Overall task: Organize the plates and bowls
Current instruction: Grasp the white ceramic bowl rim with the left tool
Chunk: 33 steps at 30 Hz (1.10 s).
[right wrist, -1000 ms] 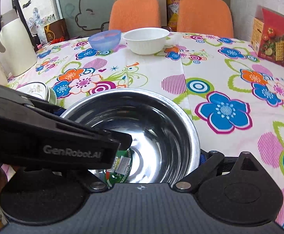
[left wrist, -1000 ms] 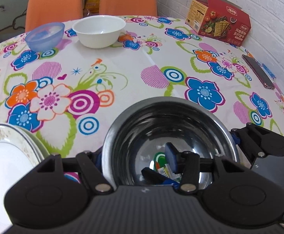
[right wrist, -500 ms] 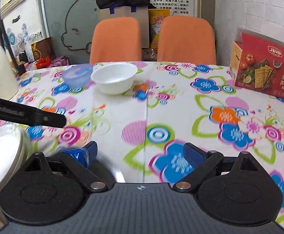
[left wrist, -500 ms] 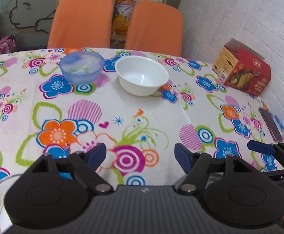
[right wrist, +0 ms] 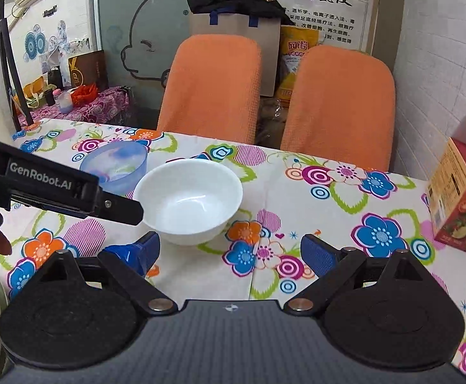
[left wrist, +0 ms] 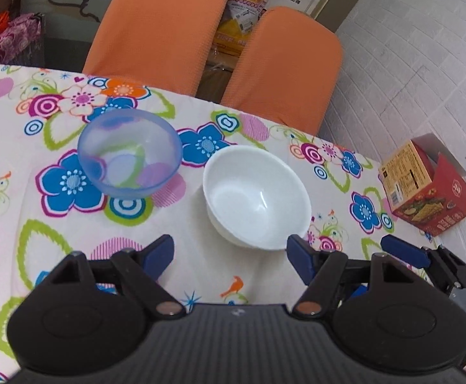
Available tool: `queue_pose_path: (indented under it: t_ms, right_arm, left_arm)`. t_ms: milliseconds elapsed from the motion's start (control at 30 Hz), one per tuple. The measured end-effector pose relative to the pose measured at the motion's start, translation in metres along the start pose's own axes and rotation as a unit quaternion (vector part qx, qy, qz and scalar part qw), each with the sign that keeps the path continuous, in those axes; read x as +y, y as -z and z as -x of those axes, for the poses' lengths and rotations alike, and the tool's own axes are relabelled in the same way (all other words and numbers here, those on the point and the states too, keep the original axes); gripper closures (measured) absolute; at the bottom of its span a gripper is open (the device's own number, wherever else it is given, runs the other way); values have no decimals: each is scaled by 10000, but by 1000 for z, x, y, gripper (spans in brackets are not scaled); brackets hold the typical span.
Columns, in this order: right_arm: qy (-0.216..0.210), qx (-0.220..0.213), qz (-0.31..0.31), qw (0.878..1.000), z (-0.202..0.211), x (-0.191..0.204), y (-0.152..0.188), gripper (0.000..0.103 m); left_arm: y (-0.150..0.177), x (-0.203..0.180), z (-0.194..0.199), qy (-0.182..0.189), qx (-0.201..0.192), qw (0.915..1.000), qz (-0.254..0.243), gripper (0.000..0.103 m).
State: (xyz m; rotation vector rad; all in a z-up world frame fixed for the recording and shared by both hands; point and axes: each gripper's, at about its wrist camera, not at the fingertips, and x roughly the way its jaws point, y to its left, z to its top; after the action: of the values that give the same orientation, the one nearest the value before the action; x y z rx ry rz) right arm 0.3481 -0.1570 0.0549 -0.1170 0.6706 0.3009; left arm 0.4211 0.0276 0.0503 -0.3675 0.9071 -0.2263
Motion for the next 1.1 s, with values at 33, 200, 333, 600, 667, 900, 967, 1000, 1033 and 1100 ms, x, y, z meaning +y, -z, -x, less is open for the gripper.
queue_pose_path:
  t_ms: [33,200,333,600,667,900,967,1000,1033,1100]
  right_arm:
    - [-7,-24,13,10000,-4,-1,-3,21]
    - [-8,36,112,9999,-36,-3,-14,21]
    - [95,179,431,9989,-64,-1,-16,21]
    - [-234,479,540,9971,-98,-3,-12,21]
    - [-338,473,546,9968,-99,0,-12,21]
    - [-392,519,664,9957,-93,9,-11,25]
    - [-319,505,785,9951,-89,13,-11,28]
    - [-299,492,876,9945,-88,15,-11,31]
    - [-316,478,944,9939,-86,17,-11,36]
    - [-555,528,895,9930,-85,18,-11,49]
  left_arm:
    - [-4,-1,-4,-3,-5,10000,86,32]
    - [-14,1,-31,-104,120,9983,568,33]
    - [-17,6,-47,-210,240,9966,766,33]
    - [-19,11,-69,-153,515,9912,1209,33]
    - [-20,7,-70,-194,499,9925,1095,33]
    - [-22,5,-73,-260,525,9929,1035,35]
    - [-22,2,-73,-400,499,9939,895,59]
    - [-22,1,-73,-414,476,9942,872,63]
    - [-22,1,-75,-366,502,9945,838,78]
    - [-22,1,-76,-326,506,9949,814,80]
